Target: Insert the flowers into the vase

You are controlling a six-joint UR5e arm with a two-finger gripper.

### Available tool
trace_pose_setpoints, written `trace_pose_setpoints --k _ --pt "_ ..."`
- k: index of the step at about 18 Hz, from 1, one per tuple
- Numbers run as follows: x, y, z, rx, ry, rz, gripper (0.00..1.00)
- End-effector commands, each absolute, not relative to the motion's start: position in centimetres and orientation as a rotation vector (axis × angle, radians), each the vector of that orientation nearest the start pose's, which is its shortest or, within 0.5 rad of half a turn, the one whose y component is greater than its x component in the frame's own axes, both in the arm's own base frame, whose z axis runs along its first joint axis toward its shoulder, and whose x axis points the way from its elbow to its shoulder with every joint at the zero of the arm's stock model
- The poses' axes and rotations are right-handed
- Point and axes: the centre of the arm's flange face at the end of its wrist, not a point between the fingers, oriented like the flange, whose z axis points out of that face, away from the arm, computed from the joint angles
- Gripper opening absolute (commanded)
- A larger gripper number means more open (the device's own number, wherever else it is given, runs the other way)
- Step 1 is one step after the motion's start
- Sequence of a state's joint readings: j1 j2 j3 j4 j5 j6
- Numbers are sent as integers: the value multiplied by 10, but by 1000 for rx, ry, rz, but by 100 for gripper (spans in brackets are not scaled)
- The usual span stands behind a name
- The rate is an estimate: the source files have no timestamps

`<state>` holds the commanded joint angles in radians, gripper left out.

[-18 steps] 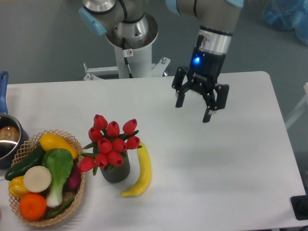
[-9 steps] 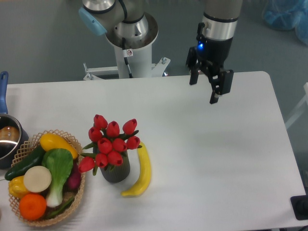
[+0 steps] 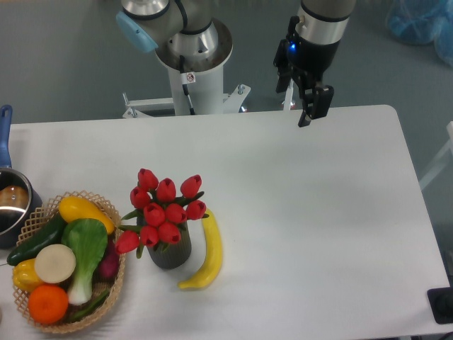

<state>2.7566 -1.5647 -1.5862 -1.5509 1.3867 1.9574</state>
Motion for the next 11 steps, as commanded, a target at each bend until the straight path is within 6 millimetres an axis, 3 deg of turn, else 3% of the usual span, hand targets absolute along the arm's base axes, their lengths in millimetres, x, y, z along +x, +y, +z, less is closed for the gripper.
trace_pose_setpoints --k 11 --pt "-399 326 486 -2734 1112 18 100"
